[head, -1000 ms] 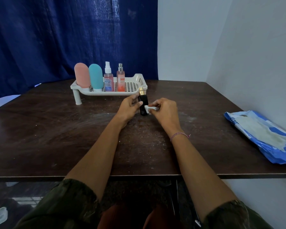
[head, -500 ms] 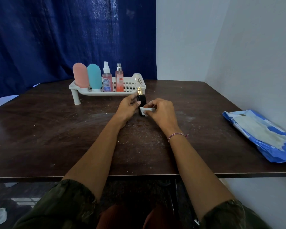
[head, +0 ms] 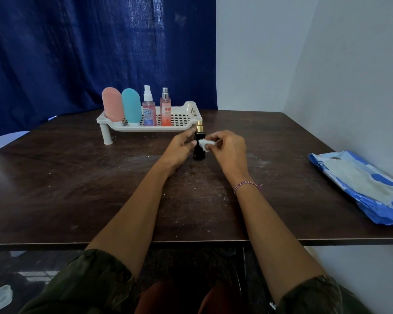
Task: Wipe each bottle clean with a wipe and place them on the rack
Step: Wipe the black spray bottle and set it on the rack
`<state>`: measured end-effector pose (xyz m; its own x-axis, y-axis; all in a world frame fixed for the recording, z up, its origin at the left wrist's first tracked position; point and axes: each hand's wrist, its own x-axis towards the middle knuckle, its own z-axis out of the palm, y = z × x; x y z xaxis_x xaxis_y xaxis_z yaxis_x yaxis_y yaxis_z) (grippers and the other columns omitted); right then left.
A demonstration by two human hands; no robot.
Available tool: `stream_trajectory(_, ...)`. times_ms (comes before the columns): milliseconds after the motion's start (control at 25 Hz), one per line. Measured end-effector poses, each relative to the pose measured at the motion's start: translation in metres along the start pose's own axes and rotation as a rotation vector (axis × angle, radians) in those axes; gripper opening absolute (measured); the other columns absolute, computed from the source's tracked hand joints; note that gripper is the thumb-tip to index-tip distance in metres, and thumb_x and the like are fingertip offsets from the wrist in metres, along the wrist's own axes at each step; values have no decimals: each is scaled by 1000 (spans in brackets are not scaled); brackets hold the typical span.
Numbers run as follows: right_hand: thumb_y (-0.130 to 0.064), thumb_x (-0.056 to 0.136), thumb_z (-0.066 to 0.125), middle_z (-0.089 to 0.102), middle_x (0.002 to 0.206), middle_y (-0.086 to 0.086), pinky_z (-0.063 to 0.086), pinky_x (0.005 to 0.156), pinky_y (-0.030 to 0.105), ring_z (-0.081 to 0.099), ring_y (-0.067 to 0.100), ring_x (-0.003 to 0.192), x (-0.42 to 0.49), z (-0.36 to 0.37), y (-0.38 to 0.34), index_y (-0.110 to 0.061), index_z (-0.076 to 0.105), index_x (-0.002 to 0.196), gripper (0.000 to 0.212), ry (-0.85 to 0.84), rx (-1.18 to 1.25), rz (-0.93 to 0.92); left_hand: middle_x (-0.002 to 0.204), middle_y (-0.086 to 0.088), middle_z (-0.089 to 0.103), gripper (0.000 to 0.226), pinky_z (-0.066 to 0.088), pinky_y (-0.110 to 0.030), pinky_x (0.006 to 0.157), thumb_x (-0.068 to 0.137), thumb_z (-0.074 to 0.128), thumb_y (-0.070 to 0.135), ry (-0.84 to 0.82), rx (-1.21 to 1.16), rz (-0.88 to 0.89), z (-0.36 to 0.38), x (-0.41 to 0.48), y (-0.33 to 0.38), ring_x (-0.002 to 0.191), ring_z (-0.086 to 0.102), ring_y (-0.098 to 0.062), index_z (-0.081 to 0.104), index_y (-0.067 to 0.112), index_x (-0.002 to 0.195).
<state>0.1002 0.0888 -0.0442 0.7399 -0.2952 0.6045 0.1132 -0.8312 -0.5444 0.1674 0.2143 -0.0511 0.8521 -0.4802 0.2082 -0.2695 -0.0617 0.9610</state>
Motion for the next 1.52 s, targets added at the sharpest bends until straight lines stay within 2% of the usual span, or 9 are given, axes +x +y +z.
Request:
stream_trajectory(80, -10, 78, 72, 68, 100, 2, 47, 74, 14, 55, 3, 79, 1, -1, -1, -12, 71, 98, 20, 61, 32, -22, 151, -8, 33, 52, 32, -19, 103, 96, 39, -6, -16, 8, 18, 2, -2, 1, 138, 33, -18, 30, 5, 145)
stream_trajectory(240, -8, 79, 71, 67, 100, 1, 43, 73, 9, 53, 0, 80, 1, -2, -2, -12, 70, 100, 22, 106, 35, -58, 150, -7, 35, 51, 35, -24, 104, 96, 38, -5, -43, -8, 27, 3, -3, 2, 137, 33, -17, 31, 6, 145)
stream_trajectory(440, -10, 76, 74, 67, 99, 1, 51, 77, 18, 57, 4, 81, 2, 1, 1, -13, 71, 94, 19, -34, 30, -27, 147, -11, 40, 46, 35, -45, 110, 100, 38, 10, -23, -97, -27, 1, 0, -1, 133, 41, -24, 31, 10, 146)
stream_trajectory(640, -11, 74, 76, 66, 97, -1, 50, 80, 23, 55, 6, 82, 0, 3, 1, -18, 72, 93, 20, -232, -13, -34, 146, -10, 41, 43, 30, -27, 110, 99, 40, 6, 77, 20, 45, -2, 4, -4, 135, 38, -18, 39, 5, 141)
stream_trajectory(920, -8, 77, 73, 67, 95, 1, 49, 71, 9, 59, 3, 80, 1, -2, -3, -9, 71, 95, 19, 111, 181, -88, 130, -14, 56, 35, 39, -33, 105, 100, 35, 4, -60, -125, 42, 3, 3, -4, 122, 51, -20, 50, 6, 132)
stream_trajectory(1200, -8, 72, 77, 67, 92, 2, 44, 69, 1, 55, 0, 73, 0, 3, -6, -8, 72, 92, 20, -29, 164, -122, 118, -17, 56, 35, 44, -28, 91, 98, 30, -1, 29, -352, 33, 2, 7, -1, 106, 53, -21, 52, 2, 125)
stream_trajectory(1320, -7, 74, 75, 67, 92, 2, 46, 70, 3, 55, -1, 73, 0, 1, -6, -9, 72, 93, 19, 37, 156, -86, 117, -16, 57, 35, 44, -25, 90, 99, 28, 0, -4, -412, 13, 3, 5, 0, 99, 56, -15, 52, 4, 124)
stream_trajectory(1440, -7, 78, 72, 66, 93, 2, 49, 72, 9, 58, 2, 77, -1, -1, -8, -8, 72, 94, 16, 123, 150, -113, 118, -14, 57, 37, 42, -23, 93, 98, 27, -2, -59, -436, 12, 5, 3, 1, 104, 55, -15, 49, -1, 128)
stream_trajectory(1520, -6, 78, 71, 65, 93, 1, 48, 74, 7, 56, 1, 78, -2, 0, -10, -7, 71, 94, 15, 91, 153, -170, 123, -15, 56, 37, 43, -25, 94, 96, 27, -5, -56, -471, 17, 2, 2, 3, 109, 54, -18, 53, 3, 123)
